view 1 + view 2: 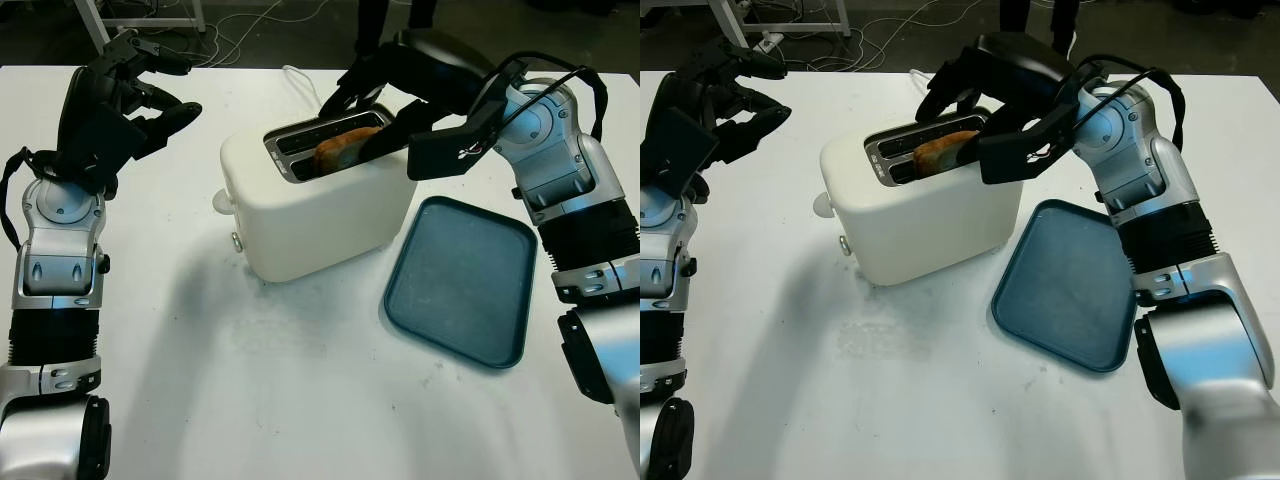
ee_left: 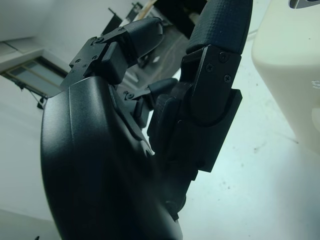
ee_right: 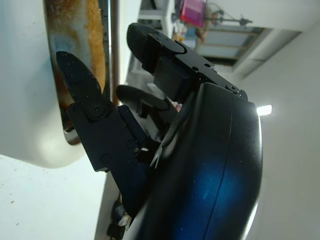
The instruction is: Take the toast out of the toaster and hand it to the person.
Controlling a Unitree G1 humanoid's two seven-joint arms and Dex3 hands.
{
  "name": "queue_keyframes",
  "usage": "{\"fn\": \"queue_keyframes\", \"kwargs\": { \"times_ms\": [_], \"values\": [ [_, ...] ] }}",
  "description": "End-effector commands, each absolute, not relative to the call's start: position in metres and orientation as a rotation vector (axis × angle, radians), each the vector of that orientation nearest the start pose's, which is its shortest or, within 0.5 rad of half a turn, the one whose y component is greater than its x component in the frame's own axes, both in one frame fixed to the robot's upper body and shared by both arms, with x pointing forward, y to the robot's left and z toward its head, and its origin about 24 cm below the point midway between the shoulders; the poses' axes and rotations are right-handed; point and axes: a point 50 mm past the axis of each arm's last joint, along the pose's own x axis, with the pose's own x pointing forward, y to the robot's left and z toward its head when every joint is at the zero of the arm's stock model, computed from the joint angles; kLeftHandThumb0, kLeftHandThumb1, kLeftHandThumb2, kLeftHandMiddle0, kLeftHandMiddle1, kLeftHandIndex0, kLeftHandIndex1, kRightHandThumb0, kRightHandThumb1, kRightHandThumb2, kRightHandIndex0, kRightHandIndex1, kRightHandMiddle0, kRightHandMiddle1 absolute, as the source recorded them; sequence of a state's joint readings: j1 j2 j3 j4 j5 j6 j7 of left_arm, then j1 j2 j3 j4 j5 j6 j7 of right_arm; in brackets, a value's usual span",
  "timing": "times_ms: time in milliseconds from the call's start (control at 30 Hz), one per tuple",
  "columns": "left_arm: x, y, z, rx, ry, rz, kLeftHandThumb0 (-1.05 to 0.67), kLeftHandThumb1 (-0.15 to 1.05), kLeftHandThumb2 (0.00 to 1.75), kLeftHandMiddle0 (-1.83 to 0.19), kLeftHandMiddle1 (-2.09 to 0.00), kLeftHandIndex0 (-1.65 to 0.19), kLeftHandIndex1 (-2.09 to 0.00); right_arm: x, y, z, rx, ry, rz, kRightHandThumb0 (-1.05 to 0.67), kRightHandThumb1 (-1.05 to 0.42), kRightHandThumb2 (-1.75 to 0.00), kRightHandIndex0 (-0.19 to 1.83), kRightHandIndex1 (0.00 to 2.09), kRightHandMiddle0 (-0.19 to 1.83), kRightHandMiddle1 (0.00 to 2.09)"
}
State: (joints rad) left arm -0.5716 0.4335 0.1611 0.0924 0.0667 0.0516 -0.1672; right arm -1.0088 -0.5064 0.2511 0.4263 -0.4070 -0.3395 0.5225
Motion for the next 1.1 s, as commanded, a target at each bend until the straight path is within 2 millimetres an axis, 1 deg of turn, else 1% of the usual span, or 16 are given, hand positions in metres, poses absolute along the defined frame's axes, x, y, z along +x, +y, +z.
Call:
{"fn": "queue_keyframes", "kwargs": {
  "times_ms": [0, 333, 567, 633, 733, 800, 900, 1033, 1067],
  "values": [
    [0.331, 0.224, 0.211, 0.449, -0.419, 0.002, -0.97, 0.92, 0.06, -0.39, -1.23, -0.36, -1.07, 0.361, -0.113, 0.257, -1.232, -0.576, 0.649, -0.34, -0.64, 0.0, 0.78, 0.66, 1.0, 0.04],
    [0.331, 0.224, 0.212, 0.449, -0.419, 0.004, -0.96, 0.92, 0.04, -0.39, -1.22, -0.36, -1.06, 0.359, -0.114, 0.254, -1.286, -0.52, 0.685, -0.25, -0.64, -0.01, 0.85, 0.66, 1.03, 0.04],
    [0.331, 0.224, 0.213, 0.444, -0.415, 0.002, -0.96, 0.92, 0.04, -0.39, -1.22, -0.36, -1.06, 0.36, -0.113, 0.253, -1.32, -0.482, 0.68, -0.21, -0.69, -0.02, 1.03, 0.8, 1.2, 0.12],
    [0.331, 0.224, 0.213, 0.444, -0.416, 0.0, -0.97, 0.92, 0.04, -0.39, -1.22, -0.36, -1.06, 0.36, -0.112, 0.252, -1.33, -0.472, 0.68, -0.22, -0.69, -0.01, 1.07, 0.81, 1.24, 0.14],
    [0.331, 0.224, 0.213, 0.447, -0.421, -0.004, -0.96, 0.92, 0.05, -0.39, -1.22, -0.36, -1.06, 0.361, -0.111, 0.248, -1.359, -0.481, 0.68, -0.26, -0.69, -0.01, 1.14, 0.84, 1.32, 0.19],
    [0.331, 0.224, 0.213, 0.448, -0.42, -0.004, -0.96, 0.92, 0.05, -0.39, -1.22, -0.36, -1.06, 0.361, -0.111, 0.246, -1.393, -0.494, 0.666, -0.35, -0.69, 0.0, 1.17, 0.91, 1.36, 0.23],
    [0.331, 0.223, 0.213, 0.447, -0.419, -0.003, -0.97, 0.92, 0.05, -0.39, -1.22, -0.36, -1.06, 0.362, -0.111, 0.244, -1.442, -0.513, 0.644, -0.43, -0.72, -0.01, 1.18, 1.04, 1.37, 0.29],
    [0.331, 0.223, 0.212, 0.451, -0.42, -0.004, -0.96, 0.92, 0.05, -0.38, -1.22, -0.36, -1.06, 0.363, -0.111, 0.241, -1.519, -0.55, 0.618, -0.49, -0.74, -0.01, 1.19, 1.11, 1.37, 0.36],
    [0.33, 0.223, 0.212, 0.448, -0.422, -0.007, -0.96, 0.92, 0.05, -0.38, -1.22, -0.35, -1.06, 0.363, -0.111, 0.24, -1.536, -0.559, 0.612, -0.51, -0.76, -0.01, 1.19, 1.14, 1.34, 0.44]
  ]
}}
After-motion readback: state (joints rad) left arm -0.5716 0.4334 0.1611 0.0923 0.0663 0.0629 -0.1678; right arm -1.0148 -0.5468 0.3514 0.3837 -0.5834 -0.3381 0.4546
